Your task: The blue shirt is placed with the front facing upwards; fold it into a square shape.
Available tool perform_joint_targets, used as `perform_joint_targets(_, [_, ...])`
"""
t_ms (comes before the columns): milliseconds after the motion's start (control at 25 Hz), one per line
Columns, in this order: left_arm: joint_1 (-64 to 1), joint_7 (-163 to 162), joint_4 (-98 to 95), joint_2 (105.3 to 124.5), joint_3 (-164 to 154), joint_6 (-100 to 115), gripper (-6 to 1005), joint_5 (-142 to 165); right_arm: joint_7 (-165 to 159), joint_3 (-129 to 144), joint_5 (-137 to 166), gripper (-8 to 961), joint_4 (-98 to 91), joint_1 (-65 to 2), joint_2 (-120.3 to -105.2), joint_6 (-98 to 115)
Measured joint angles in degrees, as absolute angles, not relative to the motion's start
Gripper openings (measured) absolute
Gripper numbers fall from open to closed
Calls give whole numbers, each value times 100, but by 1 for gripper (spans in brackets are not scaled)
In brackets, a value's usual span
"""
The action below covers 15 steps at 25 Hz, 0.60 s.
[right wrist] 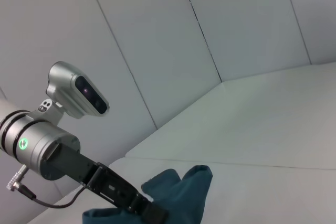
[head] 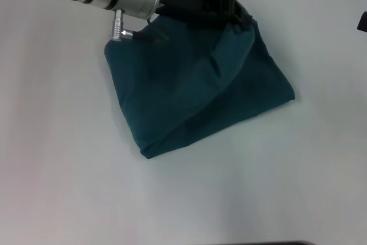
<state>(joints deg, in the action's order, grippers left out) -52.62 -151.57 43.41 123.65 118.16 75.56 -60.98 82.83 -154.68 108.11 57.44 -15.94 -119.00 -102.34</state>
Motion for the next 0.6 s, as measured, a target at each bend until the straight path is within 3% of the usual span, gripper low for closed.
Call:
perform_joint_targets(400, [-5429, -15061, 4153, 12379, 11946, 7353, 122, -6614, 8286, -15476, 10818, 40, 5627, -1598, -11872, -10226])
perform_joint_targets(520, [-5130, -14943, 4531, 12379, 12024, 7411, 349, -7118, 8287, -15477, 10818, 44, 5579, -1609, -11855, -10220])
perform_joint_targets(600, [-4866, -14938, 4804, 12370, 12047, 7477, 393, -7326, 8288, -15477, 10819, 46, 5572, -1611, -11845, -10220])
